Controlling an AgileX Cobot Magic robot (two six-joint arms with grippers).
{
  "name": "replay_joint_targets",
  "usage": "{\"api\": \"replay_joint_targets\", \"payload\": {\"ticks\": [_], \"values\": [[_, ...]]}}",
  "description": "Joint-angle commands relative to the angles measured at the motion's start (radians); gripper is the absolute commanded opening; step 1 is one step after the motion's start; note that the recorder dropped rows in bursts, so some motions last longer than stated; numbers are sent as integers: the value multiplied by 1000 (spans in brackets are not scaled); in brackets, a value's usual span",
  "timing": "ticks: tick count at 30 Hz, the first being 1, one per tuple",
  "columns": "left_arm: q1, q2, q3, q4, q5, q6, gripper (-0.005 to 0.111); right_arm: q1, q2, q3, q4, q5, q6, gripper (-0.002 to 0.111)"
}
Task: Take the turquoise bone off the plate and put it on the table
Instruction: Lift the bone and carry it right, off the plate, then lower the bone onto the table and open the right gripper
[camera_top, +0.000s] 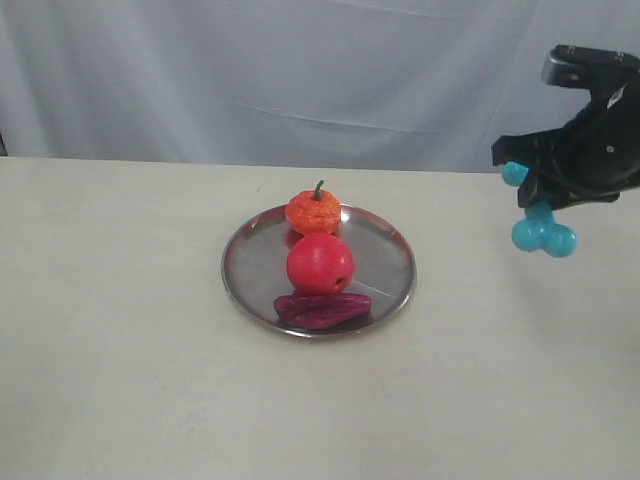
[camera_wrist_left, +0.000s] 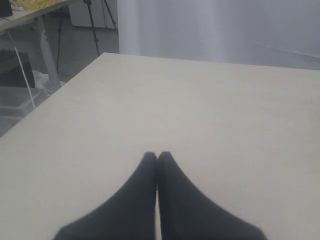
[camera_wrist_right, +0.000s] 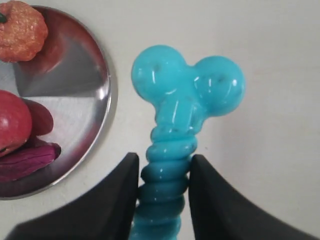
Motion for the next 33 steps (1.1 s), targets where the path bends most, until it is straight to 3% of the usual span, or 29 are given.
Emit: {"api": "replay_joint_targets", "payload": {"ticks": [1,19,25,27,30,31,33], "values": [[0,-1,3,0,-5,-4,0,-9,39,26,17,-6,23,0],[0,-1,3,0,-5,-4,0,79,373,17,15,-41,124,0],[0,-1,3,0,-5,-4,0,108,380,17,20,-82,105,0],[0,-1,3,0,-5,-4,0,108,380,17,22,-84,94,12],[0,-1,3,0,-5,-4,0,108,375,17,22,-77,48,53],[0,-1,3,0,-5,-4,0,108,365,17,22,-77,46,61],[0,-1,3,0,-5,-4,0,108,334,17,22,-77,46,60]]}}
